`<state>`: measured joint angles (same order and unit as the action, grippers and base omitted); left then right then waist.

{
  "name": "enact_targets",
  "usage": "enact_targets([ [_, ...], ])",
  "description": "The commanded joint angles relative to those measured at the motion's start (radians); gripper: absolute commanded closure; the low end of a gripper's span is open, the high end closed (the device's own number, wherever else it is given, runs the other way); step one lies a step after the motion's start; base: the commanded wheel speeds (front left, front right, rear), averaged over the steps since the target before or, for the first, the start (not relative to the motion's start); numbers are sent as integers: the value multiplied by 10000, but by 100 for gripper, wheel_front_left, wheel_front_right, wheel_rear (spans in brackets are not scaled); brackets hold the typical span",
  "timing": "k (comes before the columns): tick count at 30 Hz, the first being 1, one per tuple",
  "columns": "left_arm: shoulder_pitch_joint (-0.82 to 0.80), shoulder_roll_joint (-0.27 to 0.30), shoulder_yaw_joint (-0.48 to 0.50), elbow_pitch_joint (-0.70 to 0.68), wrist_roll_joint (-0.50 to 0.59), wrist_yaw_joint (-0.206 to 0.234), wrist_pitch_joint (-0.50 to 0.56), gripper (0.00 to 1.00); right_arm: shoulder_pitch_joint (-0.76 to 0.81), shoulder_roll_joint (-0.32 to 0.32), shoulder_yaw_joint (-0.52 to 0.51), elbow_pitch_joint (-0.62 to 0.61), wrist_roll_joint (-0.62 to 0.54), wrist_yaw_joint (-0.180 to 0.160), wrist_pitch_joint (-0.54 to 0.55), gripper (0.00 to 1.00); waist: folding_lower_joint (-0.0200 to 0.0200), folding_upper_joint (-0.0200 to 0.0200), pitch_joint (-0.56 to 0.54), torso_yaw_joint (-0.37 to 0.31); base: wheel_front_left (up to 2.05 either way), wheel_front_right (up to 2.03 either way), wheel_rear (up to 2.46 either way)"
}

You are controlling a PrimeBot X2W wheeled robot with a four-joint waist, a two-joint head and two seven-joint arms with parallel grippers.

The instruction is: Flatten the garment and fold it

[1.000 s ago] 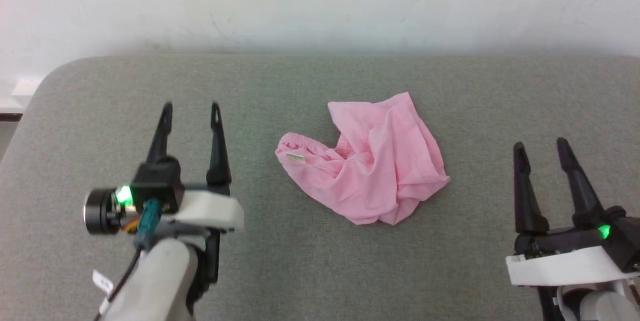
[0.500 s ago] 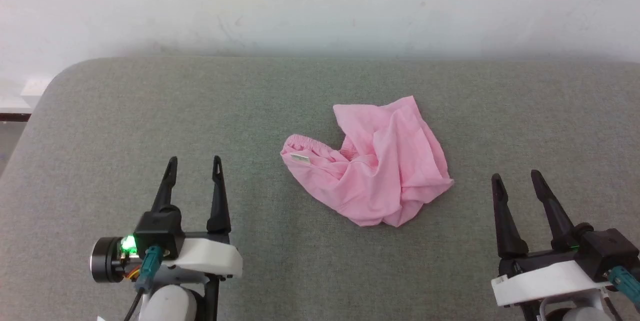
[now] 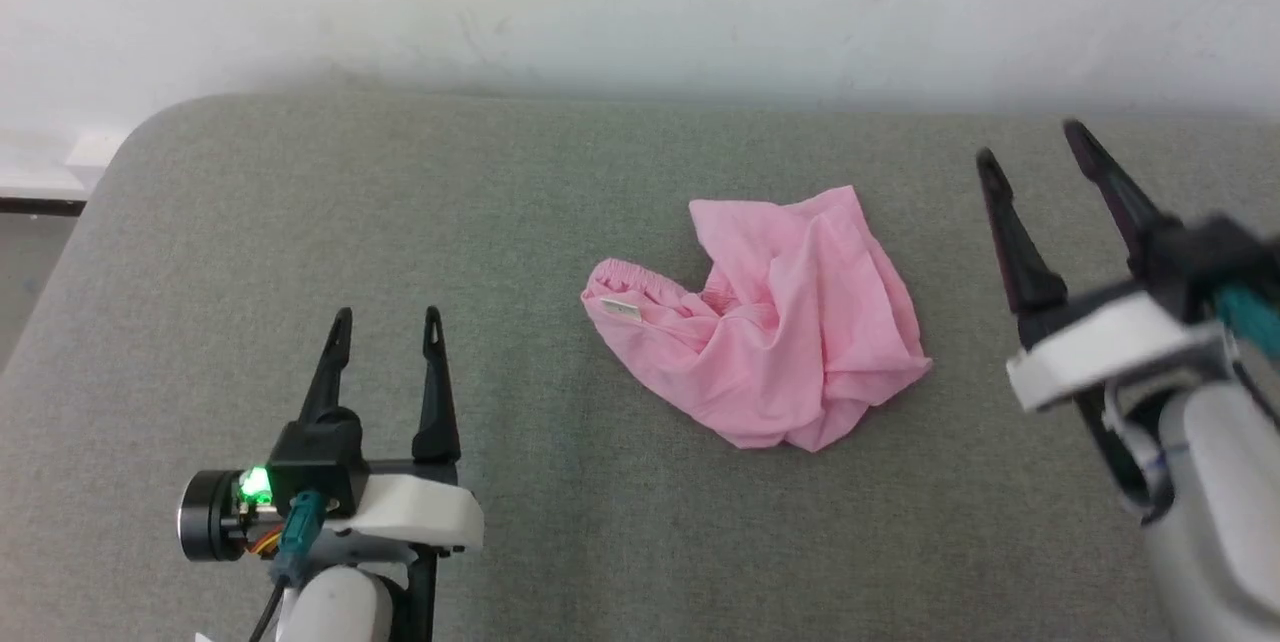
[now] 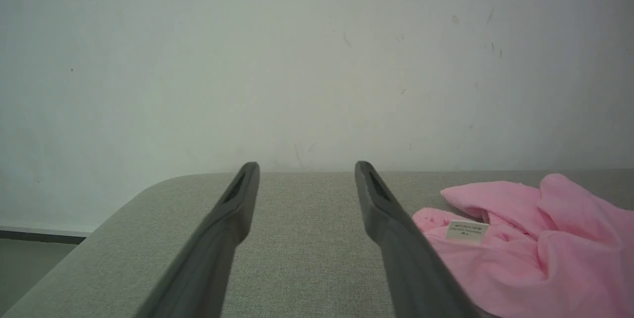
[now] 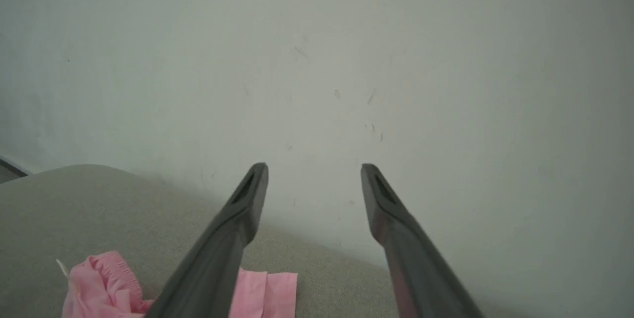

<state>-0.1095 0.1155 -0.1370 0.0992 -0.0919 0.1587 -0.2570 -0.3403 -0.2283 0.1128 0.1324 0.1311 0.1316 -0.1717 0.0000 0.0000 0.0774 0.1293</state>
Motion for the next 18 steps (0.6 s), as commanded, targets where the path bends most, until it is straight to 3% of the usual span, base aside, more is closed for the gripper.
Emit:
enact_targets([
  [1, -28, -82, 62, -17, 116, -64, -47, 0, -452, -292, 315, 189, 309, -9, 402, 0, 0, 0, 112, 72, 0, 0, 0],
  [10, -339, -379, 247, -124, 240, -181, -47, 0, -3486, -3518, 4547, 1063, 4009, -9, 5325, 0, 0, 0, 823, 455, 0, 0, 0],
  [14, -528, -502, 223, -172, 217, -211, -47, 0, -4571, -4172, 5940, 1512, 5436, -9, 7140, 0, 0, 0, 1214, 707, 0, 0, 0],
  [18, -800, -589, 116, -192, 142, -221, -47, 0, -5524, -4480, 7222, 2176, 5767, -9, 8284, 0, 0, 0, 1695, 1022, 0, 0, 0],
])
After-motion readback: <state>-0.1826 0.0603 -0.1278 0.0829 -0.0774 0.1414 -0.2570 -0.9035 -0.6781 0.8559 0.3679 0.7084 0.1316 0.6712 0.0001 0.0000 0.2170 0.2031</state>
